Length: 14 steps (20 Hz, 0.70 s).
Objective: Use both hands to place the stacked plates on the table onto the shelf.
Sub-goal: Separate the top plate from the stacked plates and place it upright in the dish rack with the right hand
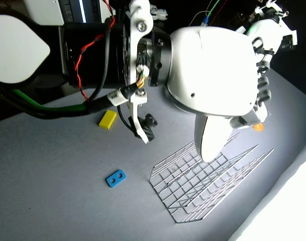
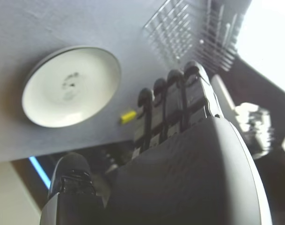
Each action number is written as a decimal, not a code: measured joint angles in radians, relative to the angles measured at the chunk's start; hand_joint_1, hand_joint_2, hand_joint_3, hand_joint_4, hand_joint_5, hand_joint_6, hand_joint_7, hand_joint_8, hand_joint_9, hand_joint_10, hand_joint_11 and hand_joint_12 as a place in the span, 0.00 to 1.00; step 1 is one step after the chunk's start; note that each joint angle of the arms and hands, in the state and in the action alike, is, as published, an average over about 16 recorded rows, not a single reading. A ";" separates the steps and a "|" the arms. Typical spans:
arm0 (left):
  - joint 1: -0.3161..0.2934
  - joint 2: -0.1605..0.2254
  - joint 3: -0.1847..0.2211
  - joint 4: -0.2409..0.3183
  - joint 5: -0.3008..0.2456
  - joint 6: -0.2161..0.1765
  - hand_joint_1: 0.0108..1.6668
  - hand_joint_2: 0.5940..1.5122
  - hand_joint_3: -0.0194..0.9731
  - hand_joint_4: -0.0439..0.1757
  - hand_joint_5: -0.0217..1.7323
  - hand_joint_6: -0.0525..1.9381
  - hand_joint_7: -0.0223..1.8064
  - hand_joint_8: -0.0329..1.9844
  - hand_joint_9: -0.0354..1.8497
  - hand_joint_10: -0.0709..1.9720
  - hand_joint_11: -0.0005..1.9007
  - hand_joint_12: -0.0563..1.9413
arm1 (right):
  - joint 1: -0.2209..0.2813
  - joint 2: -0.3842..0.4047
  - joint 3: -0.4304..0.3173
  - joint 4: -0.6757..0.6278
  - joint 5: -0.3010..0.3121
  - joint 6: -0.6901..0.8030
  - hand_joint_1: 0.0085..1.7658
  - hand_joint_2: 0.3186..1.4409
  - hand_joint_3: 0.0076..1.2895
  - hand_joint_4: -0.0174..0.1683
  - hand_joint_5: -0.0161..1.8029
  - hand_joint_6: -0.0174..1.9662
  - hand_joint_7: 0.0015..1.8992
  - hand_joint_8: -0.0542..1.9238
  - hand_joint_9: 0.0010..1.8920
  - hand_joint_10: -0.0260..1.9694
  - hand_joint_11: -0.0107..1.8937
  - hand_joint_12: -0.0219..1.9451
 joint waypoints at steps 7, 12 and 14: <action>-0.003 -0.002 -0.002 0.048 -0.101 0.000 0.01 0.58 0.02 0.24 0.10 0.03 0.07 0.02 0.06 0.04 0.01 0.03 | -0.012 -0.032 0.047 0.032 -0.055 0.010 0.67 0.61 0.00 0.17 0.49 0.57 0.52 0.54 0.66 0.01 0.40 0.50; -0.004 -0.004 -0.009 0.060 -0.146 0.000 0.01 0.58 0.02 0.24 0.09 0.03 0.07 0.02 0.05 0.04 0.01 0.03 | -0.023 -0.058 0.075 0.042 -0.093 0.017 0.67 0.61 0.00 0.17 0.49 0.58 0.52 0.54 0.66 0.01 0.40 0.51; -0.004 -0.005 -0.013 0.062 -0.162 0.000 0.01 0.58 0.02 0.24 0.09 0.03 0.07 0.02 0.05 0.04 0.01 0.03 | -0.028 -0.069 0.086 0.045 -0.108 0.020 0.67 0.61 0.00 0.17 0.49 0.58 0.52 0.54 0.66 0.01 0.40 0.51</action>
